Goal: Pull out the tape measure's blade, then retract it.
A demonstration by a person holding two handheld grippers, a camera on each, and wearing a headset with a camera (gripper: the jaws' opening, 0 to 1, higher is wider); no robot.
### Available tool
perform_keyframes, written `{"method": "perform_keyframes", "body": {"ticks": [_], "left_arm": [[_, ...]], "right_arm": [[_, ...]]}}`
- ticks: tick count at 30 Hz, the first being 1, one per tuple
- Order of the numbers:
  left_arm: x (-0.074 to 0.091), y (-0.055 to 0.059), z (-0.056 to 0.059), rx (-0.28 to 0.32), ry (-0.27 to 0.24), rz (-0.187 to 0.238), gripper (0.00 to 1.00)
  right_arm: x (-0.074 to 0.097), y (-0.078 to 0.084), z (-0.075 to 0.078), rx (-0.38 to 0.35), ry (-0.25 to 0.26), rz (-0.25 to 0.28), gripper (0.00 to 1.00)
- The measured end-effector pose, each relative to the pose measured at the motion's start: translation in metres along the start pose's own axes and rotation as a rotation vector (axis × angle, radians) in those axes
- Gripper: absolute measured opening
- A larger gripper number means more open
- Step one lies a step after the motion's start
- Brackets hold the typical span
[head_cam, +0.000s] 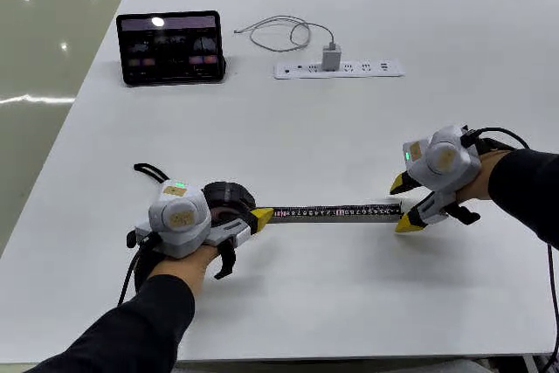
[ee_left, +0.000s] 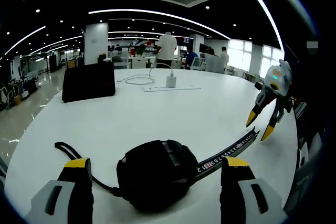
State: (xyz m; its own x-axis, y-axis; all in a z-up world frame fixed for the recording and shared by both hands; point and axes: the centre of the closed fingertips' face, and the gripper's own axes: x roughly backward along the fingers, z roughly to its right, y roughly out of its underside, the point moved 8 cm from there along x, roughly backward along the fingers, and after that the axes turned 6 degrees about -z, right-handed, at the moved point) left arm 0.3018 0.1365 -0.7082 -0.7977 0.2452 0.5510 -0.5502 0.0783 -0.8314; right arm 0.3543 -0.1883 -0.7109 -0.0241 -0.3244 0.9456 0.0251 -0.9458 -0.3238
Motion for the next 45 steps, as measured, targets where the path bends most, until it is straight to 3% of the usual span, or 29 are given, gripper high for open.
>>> {"method": "perform_keyframes", "body": {"ticks": [15, 21, 29, 32, 35, 39, 45], "left_arm": [[-0.0022, -0.0006, -0.0022, 0.012, -0.016, -0.003, 1.00], [-0.0018, 0.0008, -0.0041, 0.022, -0.032, -0.024, 0.98], [-0.0022, -0.0002, -0.0017, 0.017, -0.018, -0.029, 0.87], [-0.0028, -0.0016, 0.0016, 0.006, -0.004, -0.022, 0.76], [-0.0054, -0.0012, 0.0040, 0.032, 0.005, -0.031, 0.73], [-0.0061, -0.0009, 0.0036, 0.065, -0.015, -0.033, 0.68], [-0.0078, -0.0003, 0.0017, 0.100, -0.038, -0.059, 0.62]], "right_arm": [[-0.0060, 0.0018, -0.0012, 0.012, -0.023, -0.022, 0.13], [-0.0051, 0.0011, -0.0015, 0.007, -0.025, -0.014, 0.12], [-0.0052, -0.0006, -0.0023, -0.013, -0.011, -0.034, 0.12], [-0.0053, -0.0011, -0.0031, -0.003, -0.010, -0.040, 0.12], [-0.0062, -0.0044, -0.0029, -0.023, -0.004, -0.092, 0.12], [-0.0069, -0.0053, -0.0021, -0.005, -0.009, -0.105, 0.12], [-0.0069, 0.0005, -0.0004, -0.005, -0.009, -0.068, 0.11]]}}
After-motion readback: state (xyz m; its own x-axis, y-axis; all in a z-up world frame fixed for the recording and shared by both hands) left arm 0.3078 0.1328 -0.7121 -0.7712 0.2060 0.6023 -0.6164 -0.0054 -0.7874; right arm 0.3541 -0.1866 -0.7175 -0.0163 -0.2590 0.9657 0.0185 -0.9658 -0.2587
